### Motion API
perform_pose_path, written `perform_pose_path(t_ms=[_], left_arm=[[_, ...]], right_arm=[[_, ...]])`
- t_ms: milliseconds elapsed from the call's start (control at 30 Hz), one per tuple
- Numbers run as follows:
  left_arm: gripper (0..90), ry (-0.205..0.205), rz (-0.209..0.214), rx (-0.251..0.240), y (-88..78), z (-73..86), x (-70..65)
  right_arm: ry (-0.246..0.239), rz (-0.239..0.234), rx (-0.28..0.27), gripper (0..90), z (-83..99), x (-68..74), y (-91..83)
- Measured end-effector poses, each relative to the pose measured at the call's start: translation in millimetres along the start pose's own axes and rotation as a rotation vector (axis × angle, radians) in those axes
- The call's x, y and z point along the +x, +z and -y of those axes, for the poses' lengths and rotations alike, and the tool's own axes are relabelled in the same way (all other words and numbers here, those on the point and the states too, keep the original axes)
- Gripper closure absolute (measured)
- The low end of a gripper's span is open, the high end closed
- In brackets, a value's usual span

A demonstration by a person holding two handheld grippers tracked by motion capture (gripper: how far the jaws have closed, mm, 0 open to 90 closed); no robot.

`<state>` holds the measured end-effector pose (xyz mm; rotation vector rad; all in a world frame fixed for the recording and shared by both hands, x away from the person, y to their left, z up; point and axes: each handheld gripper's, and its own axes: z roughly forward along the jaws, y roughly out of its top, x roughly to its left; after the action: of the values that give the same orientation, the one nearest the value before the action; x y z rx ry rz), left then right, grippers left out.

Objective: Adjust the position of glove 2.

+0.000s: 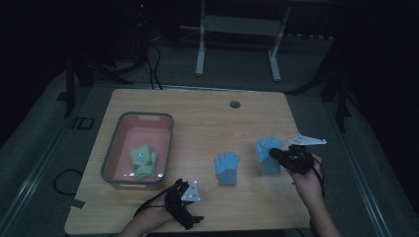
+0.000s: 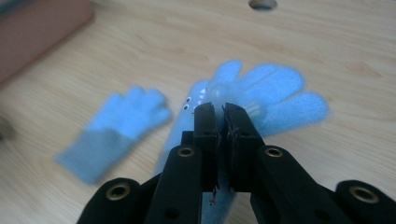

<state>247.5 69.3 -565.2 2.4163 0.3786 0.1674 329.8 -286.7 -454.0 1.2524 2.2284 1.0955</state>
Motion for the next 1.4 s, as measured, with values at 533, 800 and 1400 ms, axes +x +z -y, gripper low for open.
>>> perform_pose_path(t_ms=[533,800,1400], left_arm=[[1.9,0.008,-0.003,0.004,0.4,0.0,-0.7],[1.9,0.014,-0.004,0.004,0.2,-0.3,-1.4],[1.9,0.005,0.000,0.004,0.9,-0.5,-1.2]], right_arm=[[0.012,-0.141,-0.010,84.5,-18.6,78.8,42.6],[0.042,-0.178,0.032,84.4,-3.5,93.4,70.6],[0.016,-0.089,0.181,72.8,24.6,77.4,106.6]])
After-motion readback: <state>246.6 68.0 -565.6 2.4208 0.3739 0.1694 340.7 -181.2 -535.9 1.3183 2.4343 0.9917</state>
